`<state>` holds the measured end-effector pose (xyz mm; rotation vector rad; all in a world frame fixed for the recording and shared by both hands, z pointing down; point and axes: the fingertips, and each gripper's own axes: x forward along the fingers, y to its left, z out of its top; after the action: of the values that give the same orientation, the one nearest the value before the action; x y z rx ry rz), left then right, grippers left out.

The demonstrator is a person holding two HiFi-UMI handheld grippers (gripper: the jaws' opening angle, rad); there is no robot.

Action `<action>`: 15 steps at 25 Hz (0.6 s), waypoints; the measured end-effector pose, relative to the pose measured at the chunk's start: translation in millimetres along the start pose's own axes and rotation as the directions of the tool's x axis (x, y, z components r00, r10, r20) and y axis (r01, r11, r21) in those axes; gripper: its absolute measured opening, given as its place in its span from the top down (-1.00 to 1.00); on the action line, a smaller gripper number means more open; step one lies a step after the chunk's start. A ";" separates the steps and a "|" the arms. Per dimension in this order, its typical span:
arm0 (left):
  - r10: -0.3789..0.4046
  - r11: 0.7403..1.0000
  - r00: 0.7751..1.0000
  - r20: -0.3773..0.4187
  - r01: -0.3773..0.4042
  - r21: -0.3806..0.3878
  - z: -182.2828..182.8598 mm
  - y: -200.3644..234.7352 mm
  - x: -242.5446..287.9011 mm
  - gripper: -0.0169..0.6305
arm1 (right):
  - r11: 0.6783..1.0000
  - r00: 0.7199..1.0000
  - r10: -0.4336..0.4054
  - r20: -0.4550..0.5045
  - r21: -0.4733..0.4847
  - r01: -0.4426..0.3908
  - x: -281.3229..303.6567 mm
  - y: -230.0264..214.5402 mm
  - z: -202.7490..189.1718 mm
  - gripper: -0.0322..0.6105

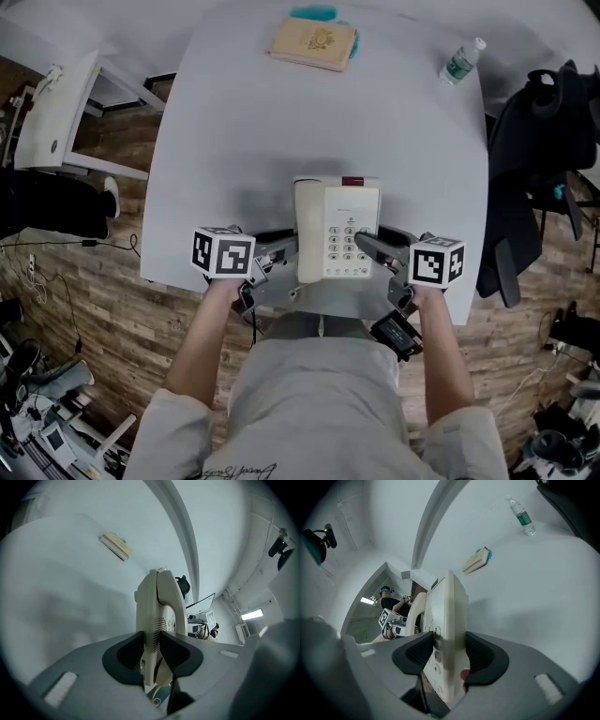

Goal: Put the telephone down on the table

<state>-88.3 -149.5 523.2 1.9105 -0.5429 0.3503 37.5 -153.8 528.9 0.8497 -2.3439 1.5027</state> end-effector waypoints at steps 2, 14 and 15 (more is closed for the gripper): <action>0.002 1.000 1.000 -0.011 -0.002 -0.001 0.4 4.1 3.3 0.56 | 1.000 1.000 -0.005 -0.003 0.007 0.006 1.9 -4.3 -0.3 0.21; 0.008 1.000 0.999 -0.031 -0.009 -0.026 6.1 28.4 14.6 0.56 | 0.999 1.000 -0.025 -0.009 0.045 0.026 18.7 -22.1 1.4 0.21; 0.008 1.000 0.999 -0.031 -0.009 -0.028 7.0 30.0 15.5 0.56 | 0.999 1.000 -0.026 -0.010 0.047 0.026 19.9 -23.4 1.8 0.21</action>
<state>-90.7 -169.0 551.6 1.8738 -0.5329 0.3752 35.4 -169.4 555.3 0.8796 -2.2903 1.5541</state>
